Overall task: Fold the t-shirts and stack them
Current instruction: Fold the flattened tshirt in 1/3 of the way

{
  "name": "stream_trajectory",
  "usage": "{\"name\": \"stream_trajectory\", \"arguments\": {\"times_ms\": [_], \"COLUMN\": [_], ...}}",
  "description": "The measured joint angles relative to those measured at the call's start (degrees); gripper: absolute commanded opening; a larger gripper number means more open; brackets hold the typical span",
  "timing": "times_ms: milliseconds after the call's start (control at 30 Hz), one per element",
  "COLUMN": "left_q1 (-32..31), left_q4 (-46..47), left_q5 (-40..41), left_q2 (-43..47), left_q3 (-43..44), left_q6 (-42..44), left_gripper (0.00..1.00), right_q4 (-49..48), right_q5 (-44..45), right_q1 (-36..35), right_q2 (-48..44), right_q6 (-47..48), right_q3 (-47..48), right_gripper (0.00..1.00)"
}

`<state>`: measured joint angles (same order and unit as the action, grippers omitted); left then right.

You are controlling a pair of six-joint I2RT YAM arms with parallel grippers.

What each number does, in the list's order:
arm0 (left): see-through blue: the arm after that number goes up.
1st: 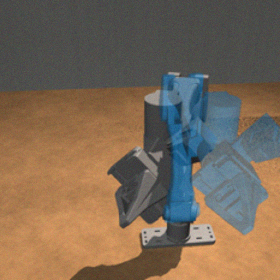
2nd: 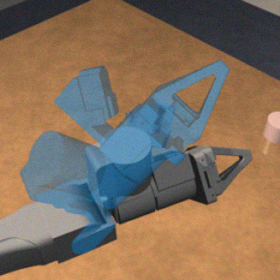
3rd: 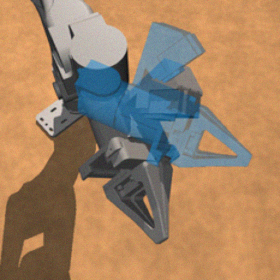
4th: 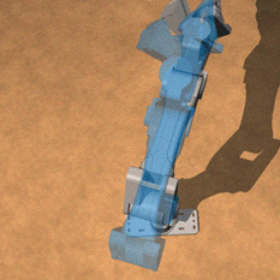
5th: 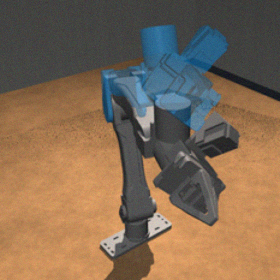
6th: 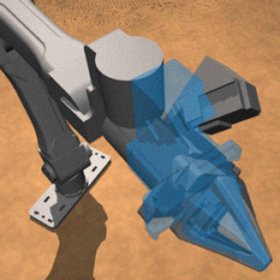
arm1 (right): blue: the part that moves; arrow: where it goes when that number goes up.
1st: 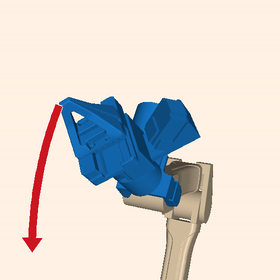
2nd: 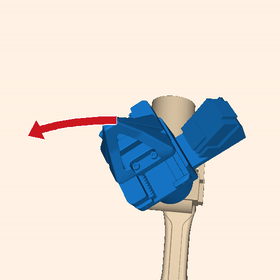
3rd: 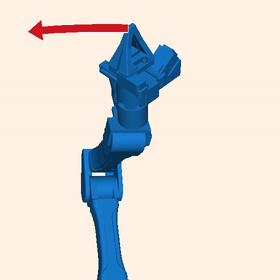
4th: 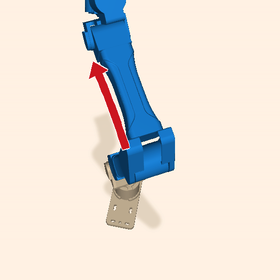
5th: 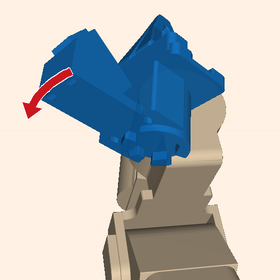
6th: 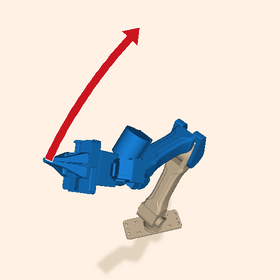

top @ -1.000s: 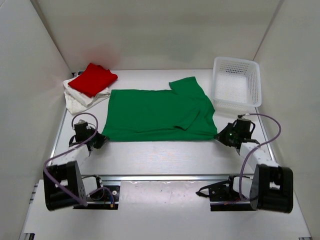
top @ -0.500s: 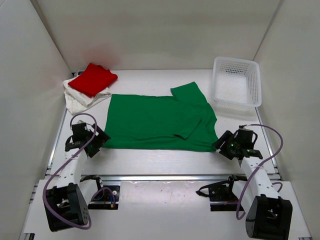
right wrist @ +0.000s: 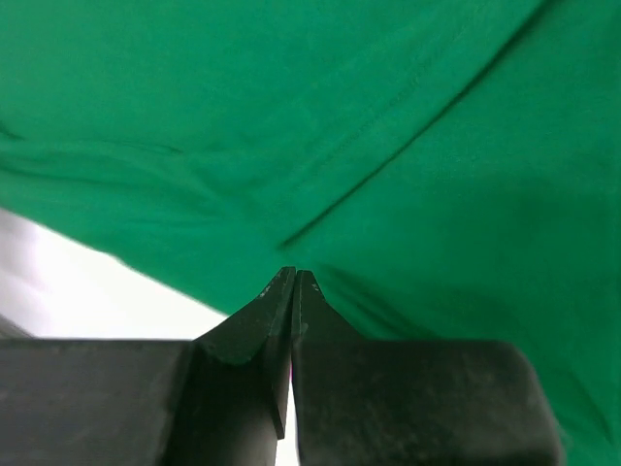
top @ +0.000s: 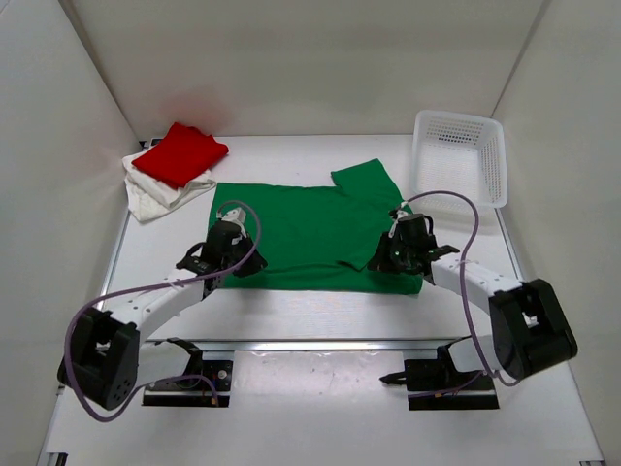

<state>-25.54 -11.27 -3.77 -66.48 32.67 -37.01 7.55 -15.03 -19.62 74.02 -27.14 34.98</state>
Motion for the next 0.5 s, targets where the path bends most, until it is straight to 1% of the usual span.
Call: {"name": "stream_trajectory", "arguments": {"times_ms": [133,500], "left_q1": [0.22,0.94], "left_q4": [5.53,12.61], "left_q5": [-0.2,-0.76], "left_q2": [-3.13,-4.33], "left_q3": [-1.75,-7.63], "left_q6": [-1.2,-2.71], "left_gripper": [0.12,0.13], "right_q4": [-1.97,-6.01], "right_q5": [-0.07,-1.2], "right_q1": [-0.24,-0.11], "right_q2": [5.7,10.45], "right_q6": [0.35,0.07], "right_q3": [0.09,0.85], "right_gripper": [0.0,0.0]}}
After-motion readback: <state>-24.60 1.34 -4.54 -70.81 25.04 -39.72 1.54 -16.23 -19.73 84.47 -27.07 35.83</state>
